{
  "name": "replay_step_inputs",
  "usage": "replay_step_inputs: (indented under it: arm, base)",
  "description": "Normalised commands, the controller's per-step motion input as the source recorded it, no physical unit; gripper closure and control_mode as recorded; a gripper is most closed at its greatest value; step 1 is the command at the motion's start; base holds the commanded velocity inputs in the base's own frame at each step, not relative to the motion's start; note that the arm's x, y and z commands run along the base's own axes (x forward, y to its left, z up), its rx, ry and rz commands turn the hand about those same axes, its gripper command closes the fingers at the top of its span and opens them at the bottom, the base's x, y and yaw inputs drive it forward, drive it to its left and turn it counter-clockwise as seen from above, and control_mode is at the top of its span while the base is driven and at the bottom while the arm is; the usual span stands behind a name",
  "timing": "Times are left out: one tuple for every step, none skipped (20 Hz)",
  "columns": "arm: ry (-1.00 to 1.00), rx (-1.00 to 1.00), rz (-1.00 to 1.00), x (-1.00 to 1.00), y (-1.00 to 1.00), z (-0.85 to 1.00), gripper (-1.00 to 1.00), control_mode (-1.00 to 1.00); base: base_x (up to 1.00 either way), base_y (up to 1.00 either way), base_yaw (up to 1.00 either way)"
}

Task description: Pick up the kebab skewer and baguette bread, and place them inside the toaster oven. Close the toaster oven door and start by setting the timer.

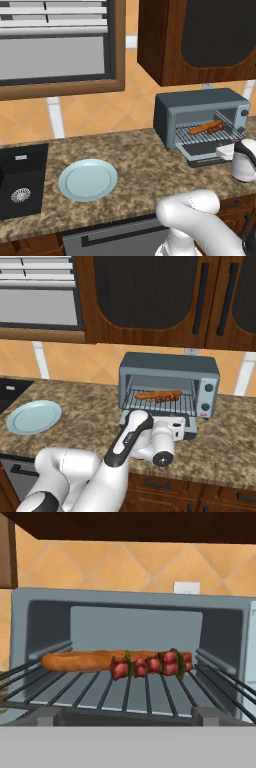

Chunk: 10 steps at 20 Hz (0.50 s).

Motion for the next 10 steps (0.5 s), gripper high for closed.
replay_step_inputs:
  arm:
    - [0.0, -0.06, 0.0, 0.0, 0.0, 0.01, -1.0, -1.0]
    - [0.0, -0.03, 0.0, 0.0, 0.0, 0.09, -1.0, -1.0]
    - [0.0, -0.01, 0.0, 0.0, 0.0, 0.15, -1.0, -1.0]
    - [0.0, -0.01, 0.0, 0.0, 0.0, 0.11, -1.0, -1.0]
    - [0.0, 0.0, 0.0, 0.0, 0.0, 0.11, -1.0, -1.0]
    - [0.0, 0.0, 0.0, 0.0, 0.0, 0.12, -1.0, -1.0]
    - [0.0, 0.0, 0.0, 0.0, 0.0, 0.13, -1.0, -1.0]
    - [0.0, 0.0, 0.0, 0.0, 0.0, 0.13, -1.0, -1.0]
    - [0.0, 0.0, 0.0, 0.0, 0.0, 0.06, -1.0, -1.0]
    - [0.0, 0.0, -0.01, 0.0, 0.0, 0.09, -1.0, -1.0]
  base:
    - [0.0, 0.0, 0.0]
    - [0.0, 0.0, 0.0]
    - [0.0, 0.0, 0.0]
    - [0.0, 0.0, 0.0]
    - [0.0, 0.0, 0.0]
    - [0.0, 0.0, 0.0]
    - [0.0, 0.0, 0.0]
    - [0.0, 0.0, 0.0]
    - [0.0, 0.0, 0.0]
    - [0.0, 0.0, 0.0]
